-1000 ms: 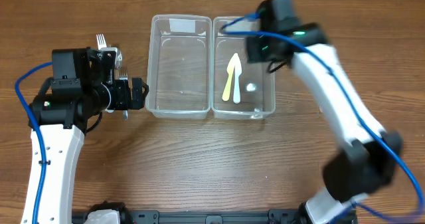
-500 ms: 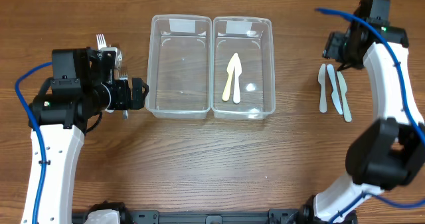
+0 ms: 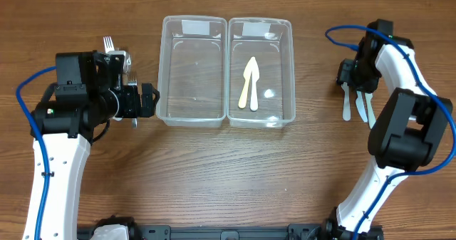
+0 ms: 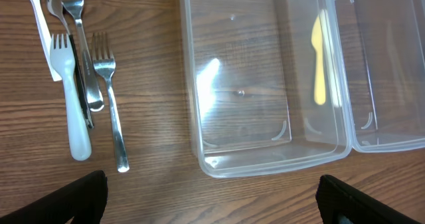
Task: Pack container
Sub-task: 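Lower right gripper and grasp the next white plastic knife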
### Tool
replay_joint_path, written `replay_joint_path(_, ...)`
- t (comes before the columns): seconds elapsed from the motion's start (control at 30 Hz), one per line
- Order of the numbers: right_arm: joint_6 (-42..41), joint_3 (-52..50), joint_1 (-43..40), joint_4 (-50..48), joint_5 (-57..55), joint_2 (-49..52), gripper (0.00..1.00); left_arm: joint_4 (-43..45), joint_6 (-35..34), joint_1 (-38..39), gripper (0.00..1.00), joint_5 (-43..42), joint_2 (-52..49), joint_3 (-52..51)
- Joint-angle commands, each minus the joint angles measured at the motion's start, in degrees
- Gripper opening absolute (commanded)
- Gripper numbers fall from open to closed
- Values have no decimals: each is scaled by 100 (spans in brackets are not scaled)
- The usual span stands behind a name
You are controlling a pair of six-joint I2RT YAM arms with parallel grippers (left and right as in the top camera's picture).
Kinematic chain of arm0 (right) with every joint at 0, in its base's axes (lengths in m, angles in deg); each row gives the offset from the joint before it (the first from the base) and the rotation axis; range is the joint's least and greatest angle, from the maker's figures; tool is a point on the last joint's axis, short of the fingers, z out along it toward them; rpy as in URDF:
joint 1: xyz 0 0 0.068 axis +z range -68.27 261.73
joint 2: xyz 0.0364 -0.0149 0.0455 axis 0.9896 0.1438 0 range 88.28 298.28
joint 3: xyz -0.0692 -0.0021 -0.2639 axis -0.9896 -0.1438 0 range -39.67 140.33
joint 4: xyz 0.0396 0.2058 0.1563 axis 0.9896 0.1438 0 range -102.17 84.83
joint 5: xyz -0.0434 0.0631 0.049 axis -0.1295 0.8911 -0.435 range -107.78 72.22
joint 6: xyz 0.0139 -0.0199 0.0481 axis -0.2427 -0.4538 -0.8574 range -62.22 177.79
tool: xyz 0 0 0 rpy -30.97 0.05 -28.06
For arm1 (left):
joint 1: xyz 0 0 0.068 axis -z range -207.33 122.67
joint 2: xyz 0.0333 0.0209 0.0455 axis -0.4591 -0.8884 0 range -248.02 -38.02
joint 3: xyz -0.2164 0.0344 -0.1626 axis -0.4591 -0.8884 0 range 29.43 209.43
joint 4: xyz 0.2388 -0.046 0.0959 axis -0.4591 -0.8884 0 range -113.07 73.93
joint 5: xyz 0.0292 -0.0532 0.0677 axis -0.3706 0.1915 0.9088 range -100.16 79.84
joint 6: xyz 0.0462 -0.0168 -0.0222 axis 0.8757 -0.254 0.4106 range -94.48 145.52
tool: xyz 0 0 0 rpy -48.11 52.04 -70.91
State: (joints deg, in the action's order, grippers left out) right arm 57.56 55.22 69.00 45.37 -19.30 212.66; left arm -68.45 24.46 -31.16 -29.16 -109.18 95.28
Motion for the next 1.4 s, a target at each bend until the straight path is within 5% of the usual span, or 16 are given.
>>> replay_joint_path(0.0, 68, -142, -22, -87, 28, 4, 55, -9, 109, 11, 100, -2, -42, 142)
replay_joint_path(0.33, 66, -643, -20, -330, 28, 4, 45, -9, 109, 11, 100, -2, -42, 142)
replay_joint_path(0.7, -7, -750, -20, -240, 2, 4, 8, -9, 109, 11, 100, -2, -42, 142)
replay_joint_path(1.1, -457, -275, 76, 433, 166, -155, 4, -9, 109, 11, 100, -2, -42, 142)
replay_joint_path(1.37, -472, 101, 455, 638, 813, -1154, 4, -9, 109, 11, 100, -2, -42, 142)
